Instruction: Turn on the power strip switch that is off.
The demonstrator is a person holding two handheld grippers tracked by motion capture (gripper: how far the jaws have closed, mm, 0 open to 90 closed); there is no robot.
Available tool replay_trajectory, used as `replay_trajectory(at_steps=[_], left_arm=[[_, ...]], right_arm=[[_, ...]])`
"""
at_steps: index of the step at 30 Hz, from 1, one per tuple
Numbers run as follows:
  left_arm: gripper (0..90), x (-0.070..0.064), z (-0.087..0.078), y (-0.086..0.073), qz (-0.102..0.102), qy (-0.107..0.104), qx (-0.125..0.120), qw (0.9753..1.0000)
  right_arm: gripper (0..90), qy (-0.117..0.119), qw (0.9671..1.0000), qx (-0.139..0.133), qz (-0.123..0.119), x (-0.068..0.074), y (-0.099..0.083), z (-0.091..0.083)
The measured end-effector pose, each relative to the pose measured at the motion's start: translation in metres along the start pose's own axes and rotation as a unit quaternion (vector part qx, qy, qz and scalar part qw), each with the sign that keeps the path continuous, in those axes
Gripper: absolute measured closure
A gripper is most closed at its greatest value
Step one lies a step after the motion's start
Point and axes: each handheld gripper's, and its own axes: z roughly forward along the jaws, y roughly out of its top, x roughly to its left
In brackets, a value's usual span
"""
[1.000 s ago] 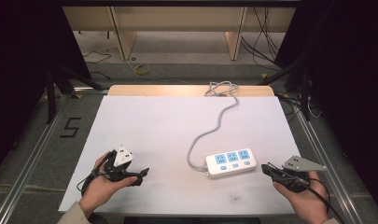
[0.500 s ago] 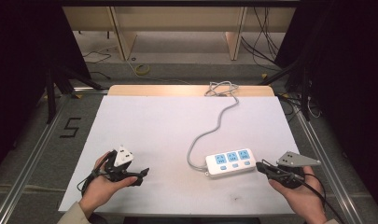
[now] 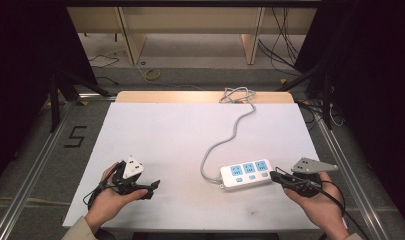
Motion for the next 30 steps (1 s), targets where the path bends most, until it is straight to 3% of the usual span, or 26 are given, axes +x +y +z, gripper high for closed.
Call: replay_trajectory(at_steps=[30], left_arm=[[15.6,-0.001,0.001,0.000,0.003,-0.003,0.006,1.0000]], right_arm=[[90.0,0.013,0.9995,0.028,-0.010,0.005,0.025,0.017]])
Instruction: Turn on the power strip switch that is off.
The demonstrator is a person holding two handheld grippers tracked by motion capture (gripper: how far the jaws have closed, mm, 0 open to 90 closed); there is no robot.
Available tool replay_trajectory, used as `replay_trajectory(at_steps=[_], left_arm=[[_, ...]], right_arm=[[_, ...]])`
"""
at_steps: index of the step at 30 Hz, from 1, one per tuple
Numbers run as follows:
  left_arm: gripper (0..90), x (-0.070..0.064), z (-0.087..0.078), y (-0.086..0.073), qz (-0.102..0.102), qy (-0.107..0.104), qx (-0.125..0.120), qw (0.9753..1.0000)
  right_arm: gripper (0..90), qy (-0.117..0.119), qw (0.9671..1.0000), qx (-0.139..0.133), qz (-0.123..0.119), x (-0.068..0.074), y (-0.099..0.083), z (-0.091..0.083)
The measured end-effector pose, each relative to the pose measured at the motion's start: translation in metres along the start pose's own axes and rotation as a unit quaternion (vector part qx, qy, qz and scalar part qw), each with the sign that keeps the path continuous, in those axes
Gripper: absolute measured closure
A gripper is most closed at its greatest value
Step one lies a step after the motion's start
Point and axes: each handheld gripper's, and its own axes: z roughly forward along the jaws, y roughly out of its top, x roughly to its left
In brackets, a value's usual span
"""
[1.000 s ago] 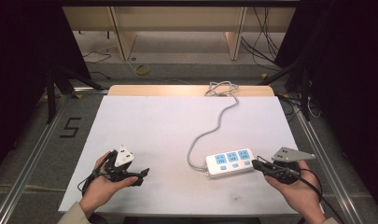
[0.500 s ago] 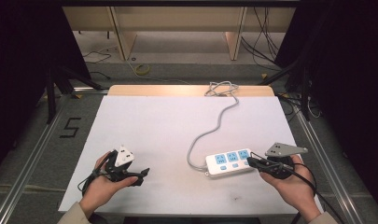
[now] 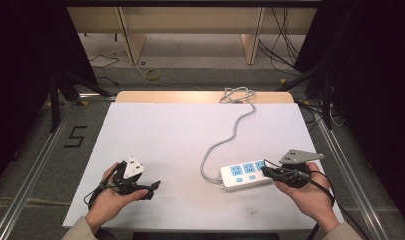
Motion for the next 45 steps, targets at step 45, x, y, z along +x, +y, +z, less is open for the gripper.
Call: replay_trajectory(at_steps=[45], left_arm=[[15.6,-0.001,0.000,0.001,0.003,0.000,-0.002,1.0000]], right_arm=[[90.0,0.025,0.9990,0.035,-0.016,0.008,0.021,0.023]])
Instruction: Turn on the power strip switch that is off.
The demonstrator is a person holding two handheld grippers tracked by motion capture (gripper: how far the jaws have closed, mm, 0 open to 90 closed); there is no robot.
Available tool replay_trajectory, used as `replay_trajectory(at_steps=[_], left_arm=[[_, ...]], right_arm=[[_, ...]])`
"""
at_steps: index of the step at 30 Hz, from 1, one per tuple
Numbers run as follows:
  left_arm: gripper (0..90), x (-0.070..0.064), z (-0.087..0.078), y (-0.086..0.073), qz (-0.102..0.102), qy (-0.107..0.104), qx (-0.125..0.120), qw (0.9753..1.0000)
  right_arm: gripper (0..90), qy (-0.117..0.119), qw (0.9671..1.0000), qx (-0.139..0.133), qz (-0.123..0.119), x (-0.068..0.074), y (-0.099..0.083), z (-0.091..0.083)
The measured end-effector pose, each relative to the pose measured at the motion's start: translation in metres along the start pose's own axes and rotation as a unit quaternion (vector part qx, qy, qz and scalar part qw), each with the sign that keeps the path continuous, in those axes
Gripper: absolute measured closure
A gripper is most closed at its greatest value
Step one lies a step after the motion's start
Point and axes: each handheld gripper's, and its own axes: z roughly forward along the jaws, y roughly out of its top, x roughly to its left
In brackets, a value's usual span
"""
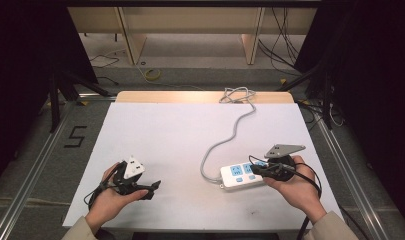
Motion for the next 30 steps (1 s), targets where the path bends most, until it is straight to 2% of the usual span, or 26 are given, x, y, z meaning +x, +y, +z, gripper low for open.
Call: replay_trajectory(at_steps=[19,30], left_arm=[[15.6,0.000,0.000,0.000,0.000,0.000,0.000,1.0000],[15.7,0.000,0.000,0.000,0.000,0.000,0.000,1.0000]], right_arm=[[90.0,0.007,0.9999,0.012,-0.003,0.001,0.008,0.008],[90.0,0.008,0.9996,0.028,0.001,0.001,0.011,0.016]])
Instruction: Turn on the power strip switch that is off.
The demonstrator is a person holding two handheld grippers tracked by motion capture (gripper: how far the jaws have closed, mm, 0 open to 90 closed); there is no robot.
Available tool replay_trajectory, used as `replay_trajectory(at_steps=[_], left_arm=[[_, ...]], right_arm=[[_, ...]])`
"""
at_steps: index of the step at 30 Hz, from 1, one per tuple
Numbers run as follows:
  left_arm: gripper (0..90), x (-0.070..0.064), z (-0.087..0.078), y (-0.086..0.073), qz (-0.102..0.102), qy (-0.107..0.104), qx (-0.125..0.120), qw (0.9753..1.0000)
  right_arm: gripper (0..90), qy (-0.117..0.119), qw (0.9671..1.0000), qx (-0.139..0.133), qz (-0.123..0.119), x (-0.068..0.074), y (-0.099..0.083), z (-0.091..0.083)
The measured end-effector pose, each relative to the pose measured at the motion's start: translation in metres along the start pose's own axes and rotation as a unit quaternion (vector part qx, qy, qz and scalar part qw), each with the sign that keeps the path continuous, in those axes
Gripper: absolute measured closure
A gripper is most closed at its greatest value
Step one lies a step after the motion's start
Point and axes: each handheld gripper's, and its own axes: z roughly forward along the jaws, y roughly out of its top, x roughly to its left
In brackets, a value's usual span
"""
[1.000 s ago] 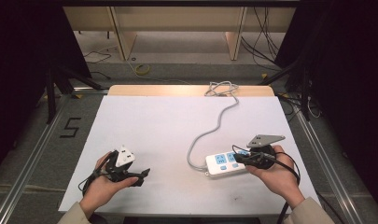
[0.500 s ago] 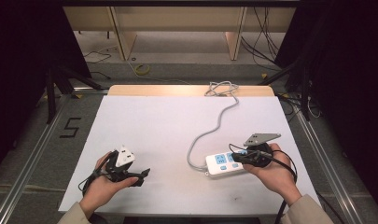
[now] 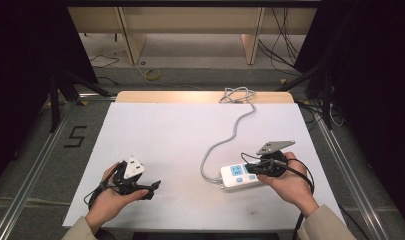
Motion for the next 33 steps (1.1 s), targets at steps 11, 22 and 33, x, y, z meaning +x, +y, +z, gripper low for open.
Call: replay_trajectory(at_steps=[11,22,33], left_arm=[[15.6,0.000,0.000,0.000,0.001,0.000,0.000,1.0000],[15.6,0.000,0.000,0.000,0.002,0.000,0.000,1.0000],[15.6,0.000,0.000,0.000,0.002,0.001,0.000,1.0000]], right_arm=[[90.0,0.004,0.9999,0.013,-0.005,0.000,0.003,0.006],[90.0,0.007,0.9997,0.023,-0.005,0.001,0.005,0.011],[90.0,0.010,0.9994,0.031,-0.008,0.001,0.007,0.016]])
